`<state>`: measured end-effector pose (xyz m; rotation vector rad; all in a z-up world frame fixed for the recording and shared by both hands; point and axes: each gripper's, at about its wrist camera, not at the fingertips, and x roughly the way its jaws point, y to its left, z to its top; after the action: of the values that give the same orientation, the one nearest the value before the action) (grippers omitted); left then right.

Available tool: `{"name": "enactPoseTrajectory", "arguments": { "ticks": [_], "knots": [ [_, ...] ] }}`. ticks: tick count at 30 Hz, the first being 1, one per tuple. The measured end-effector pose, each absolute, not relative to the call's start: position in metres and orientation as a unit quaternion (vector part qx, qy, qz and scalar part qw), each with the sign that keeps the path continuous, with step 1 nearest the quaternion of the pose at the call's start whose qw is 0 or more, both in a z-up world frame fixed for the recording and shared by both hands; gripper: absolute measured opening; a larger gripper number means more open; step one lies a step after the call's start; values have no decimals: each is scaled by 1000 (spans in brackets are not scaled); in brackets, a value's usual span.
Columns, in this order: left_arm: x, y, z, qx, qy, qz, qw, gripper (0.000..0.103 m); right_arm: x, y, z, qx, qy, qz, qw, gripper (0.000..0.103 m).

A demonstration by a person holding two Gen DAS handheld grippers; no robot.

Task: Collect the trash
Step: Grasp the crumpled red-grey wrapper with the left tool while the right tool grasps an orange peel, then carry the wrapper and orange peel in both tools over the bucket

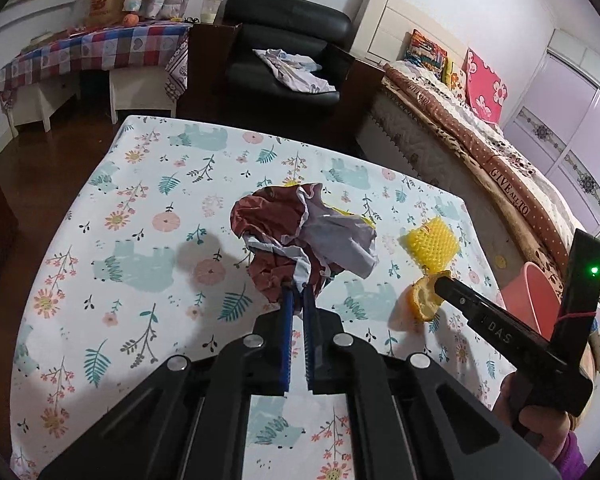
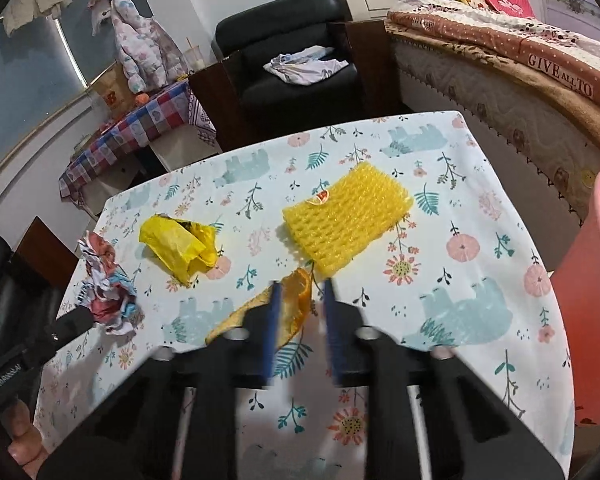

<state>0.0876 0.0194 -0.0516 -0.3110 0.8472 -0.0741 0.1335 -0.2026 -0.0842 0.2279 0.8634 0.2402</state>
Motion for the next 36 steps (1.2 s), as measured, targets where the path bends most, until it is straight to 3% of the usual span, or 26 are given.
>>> {"name": "enactPoseTrajectory", "arguments": {
  "ticks": [4, 36],
  "knots": [
    [82, 20, -49, -151, 407, -37, 900, 4, 124, -205, -78, 109, 404, 119, 900, 5],
    [22, -45, 0, -118, 363, -108, 918, 4, 9, -276, -5, 134, 309, 83, 938, 5]
  ]
}}
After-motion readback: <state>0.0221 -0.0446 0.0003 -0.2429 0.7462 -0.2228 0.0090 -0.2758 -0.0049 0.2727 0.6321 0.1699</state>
